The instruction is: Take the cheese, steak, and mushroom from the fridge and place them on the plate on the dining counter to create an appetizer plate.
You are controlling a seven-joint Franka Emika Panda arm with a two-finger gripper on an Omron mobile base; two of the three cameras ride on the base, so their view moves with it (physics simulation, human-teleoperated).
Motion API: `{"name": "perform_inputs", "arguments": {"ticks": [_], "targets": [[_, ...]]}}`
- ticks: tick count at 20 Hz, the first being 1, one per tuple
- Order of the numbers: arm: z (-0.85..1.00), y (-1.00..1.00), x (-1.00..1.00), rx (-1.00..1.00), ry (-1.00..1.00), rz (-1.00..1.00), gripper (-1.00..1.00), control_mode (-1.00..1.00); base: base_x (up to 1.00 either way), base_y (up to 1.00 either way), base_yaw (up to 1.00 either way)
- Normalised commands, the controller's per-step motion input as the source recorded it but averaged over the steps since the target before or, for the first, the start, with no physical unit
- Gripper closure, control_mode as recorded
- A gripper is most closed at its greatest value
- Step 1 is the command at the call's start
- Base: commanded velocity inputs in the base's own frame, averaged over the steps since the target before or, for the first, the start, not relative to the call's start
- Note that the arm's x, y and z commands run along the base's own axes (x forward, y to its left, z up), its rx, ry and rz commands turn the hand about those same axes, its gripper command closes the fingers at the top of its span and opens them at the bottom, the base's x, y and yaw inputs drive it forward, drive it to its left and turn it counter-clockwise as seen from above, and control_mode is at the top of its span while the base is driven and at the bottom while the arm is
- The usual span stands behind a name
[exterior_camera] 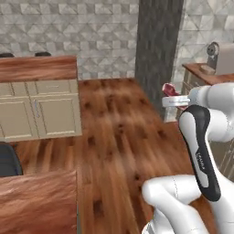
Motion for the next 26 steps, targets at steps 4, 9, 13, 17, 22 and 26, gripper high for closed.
{"name": "perform_inputs", "arguments": {"ticks": [4,9,13,17,22,26], "targets": [[0.00,0.00,0.00,0.00,0.00,0.00,1.00,1.00,0.85,-0.32,0.47],[0.00,0.00,0.00,0.00,0.00,0.00,1.00,1.00,0.70,-0.14,0.55],[0.00,0.00,0.00,0.00,0.00,0.00,1.00,1.00,0.58,-0.10,0.63],[0.00,0.00,0.00,0.00,0.00,0.00,1.00,1.00,0.52,-0.12,0.65],[0.00,0.00,0.00,0.00,0.00,0.00,1.00,1.00,0.46,-0.19,0.62],[0.00,0.00,0.00,0.00,0.00,0.00,1.00,1.00,0.42,-0.18,0.57]]}}
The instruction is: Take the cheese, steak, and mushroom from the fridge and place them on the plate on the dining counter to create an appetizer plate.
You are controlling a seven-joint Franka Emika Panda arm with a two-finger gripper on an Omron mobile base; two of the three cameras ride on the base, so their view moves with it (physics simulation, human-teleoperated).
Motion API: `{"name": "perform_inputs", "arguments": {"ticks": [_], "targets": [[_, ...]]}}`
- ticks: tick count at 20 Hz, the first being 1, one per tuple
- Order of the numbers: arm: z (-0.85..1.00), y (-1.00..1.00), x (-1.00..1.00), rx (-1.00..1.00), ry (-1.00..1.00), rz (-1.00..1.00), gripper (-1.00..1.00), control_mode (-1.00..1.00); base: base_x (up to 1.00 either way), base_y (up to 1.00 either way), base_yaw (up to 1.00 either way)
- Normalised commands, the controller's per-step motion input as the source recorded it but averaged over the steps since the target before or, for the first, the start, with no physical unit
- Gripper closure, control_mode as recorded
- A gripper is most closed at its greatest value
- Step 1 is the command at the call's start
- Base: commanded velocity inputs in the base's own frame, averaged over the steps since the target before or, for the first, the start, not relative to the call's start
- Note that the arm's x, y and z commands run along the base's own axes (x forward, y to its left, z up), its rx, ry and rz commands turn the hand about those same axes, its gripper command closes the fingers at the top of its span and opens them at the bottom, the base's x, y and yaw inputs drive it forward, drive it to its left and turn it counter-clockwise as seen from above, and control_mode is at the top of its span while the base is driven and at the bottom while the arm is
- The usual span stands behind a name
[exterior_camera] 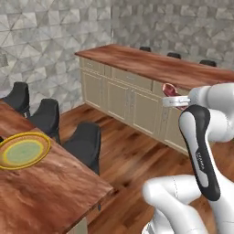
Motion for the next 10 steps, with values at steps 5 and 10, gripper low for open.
{"name": "perform_inputs", "arguments": {"ticks": [5,10], "targets": [[0.00,0.00,0.00,0.00,0.00,0.00,1.00,1.00,0.44,-0.22,0.53],[0.00,0.00,0.00,0.00,0.00,0.00,1.00,1.00,0.51,-0.30,0.50]]}}
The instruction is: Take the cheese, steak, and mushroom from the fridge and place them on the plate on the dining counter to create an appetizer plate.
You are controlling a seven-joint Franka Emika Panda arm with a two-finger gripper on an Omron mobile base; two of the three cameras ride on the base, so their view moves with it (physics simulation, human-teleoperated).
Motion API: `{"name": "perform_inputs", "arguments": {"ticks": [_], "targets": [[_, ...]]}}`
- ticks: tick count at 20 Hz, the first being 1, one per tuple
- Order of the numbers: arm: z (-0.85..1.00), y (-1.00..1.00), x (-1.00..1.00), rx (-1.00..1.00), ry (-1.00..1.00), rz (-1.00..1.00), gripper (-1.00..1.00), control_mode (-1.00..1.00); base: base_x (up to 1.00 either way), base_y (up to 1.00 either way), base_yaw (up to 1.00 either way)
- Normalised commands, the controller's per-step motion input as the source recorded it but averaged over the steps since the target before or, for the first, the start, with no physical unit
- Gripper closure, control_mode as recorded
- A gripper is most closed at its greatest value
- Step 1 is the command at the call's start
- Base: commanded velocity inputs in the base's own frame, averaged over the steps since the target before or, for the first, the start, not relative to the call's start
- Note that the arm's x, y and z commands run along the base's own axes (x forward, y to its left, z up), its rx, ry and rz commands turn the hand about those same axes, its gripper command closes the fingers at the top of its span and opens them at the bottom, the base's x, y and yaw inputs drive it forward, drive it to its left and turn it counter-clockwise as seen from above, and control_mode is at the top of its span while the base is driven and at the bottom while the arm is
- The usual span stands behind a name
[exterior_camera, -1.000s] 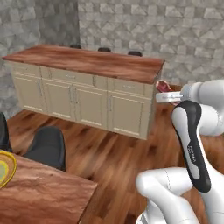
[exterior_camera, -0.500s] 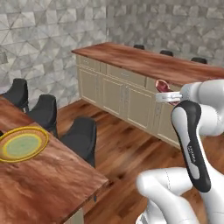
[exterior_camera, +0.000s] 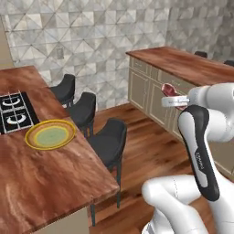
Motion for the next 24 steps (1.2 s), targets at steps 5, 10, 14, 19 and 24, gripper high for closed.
{"name": "perform_inputs", "arguments": {"ticks": [5,10,14,19,24], "targets": [[0.00,0.00,0.00,0.00,0.00,0.00,1.00,1.00,0.55,-0.41,0.53],[0.00,0.00,0.00,0.00,0.00,0.00,1.00,1.00,0.37,-0.63,0.48],[0.00,0.00,0.00,0.00,0.00,0.00,1.00,1.00,0.52,-0.50,0.46],[0.00,0.00,0.00,0.00,0.00,0.00,1.00,1.00,0.82,-0.08,0.44],[0.00,0.00,0.00,0.00,0.00,0.00,1.00,1.00,0.93,-0.06,0.42]]}}
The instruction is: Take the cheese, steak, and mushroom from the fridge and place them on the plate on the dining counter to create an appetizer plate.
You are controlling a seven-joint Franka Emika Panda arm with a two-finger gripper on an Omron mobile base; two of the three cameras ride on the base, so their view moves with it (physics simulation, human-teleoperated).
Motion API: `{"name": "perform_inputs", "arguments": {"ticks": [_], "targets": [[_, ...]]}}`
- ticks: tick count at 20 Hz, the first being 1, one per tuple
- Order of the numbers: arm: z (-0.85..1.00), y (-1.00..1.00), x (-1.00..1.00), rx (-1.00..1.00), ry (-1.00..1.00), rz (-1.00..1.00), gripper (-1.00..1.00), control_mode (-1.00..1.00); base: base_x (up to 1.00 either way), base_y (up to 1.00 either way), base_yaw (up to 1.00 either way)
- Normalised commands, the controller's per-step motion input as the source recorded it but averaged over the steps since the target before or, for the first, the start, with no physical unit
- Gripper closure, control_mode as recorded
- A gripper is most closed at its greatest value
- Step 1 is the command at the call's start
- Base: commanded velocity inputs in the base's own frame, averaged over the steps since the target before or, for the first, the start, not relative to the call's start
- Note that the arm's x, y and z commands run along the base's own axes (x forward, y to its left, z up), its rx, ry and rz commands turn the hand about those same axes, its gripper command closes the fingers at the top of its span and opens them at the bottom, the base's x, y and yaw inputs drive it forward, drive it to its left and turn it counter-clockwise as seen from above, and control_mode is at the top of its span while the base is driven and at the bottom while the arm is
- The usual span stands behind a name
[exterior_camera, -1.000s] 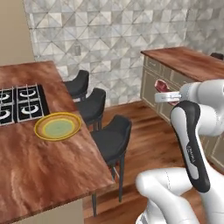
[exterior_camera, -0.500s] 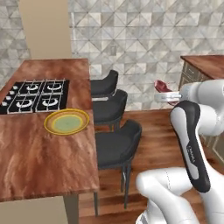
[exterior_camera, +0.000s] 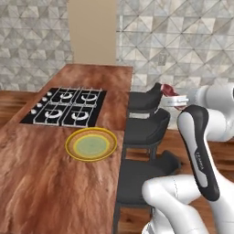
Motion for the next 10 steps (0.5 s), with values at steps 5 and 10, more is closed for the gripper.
{"name": "perform_inputs", "arguments": {"ticks": [5,10], "targets": [[0.00,0.00,0.00,0.00,0.00,0.00,1.00,1.00,0.63,-0.10,0.33],[0.00,0.00,0.00,0.00,0.00,0.00,1.00,1.00,0.40,0.14,0.19]]}}
